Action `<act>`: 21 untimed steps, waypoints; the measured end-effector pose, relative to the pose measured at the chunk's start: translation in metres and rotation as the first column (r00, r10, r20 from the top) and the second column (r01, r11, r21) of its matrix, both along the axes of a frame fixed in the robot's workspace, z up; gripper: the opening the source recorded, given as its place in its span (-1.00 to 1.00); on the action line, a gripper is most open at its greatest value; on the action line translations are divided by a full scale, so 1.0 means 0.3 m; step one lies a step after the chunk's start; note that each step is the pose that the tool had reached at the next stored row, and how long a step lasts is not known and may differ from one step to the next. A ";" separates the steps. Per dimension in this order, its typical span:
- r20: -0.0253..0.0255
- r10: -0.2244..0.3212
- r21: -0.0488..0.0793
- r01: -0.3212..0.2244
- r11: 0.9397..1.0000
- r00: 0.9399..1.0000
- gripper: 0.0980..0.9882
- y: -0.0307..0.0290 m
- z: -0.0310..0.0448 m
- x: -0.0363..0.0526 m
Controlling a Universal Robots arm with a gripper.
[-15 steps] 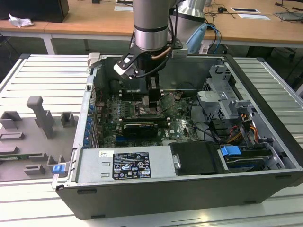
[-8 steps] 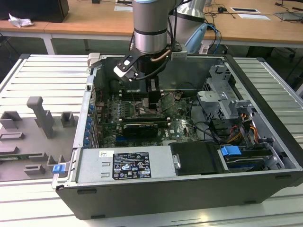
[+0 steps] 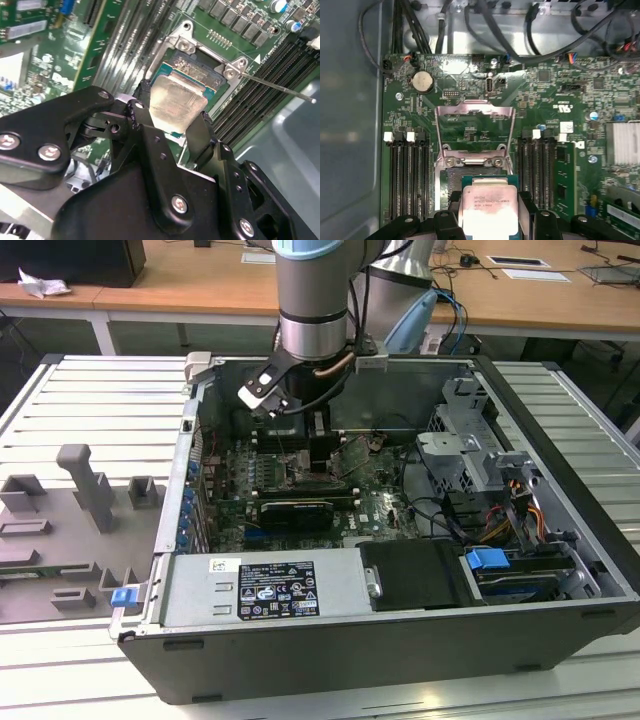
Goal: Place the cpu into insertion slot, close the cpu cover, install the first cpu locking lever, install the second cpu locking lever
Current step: 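Place the cpu into insertion slot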
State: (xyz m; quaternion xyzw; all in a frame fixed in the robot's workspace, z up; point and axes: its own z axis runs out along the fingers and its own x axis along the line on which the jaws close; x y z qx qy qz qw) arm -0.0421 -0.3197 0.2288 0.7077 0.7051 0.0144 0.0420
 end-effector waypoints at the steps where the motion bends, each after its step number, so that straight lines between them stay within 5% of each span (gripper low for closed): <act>1: 0.000 0.000 0.000 0.000 1.000 1.000 -0.03 0.002 -0.005 -0.001; 9: 0.000 0.002 0.000 -0.002 1.000 1.000 -0.03 0.019 -0.066 -0.006; 21: 0.000 0.002 -0.001 -0.002 1.000 1.000 -0.03 0.026 -0.087 -0.006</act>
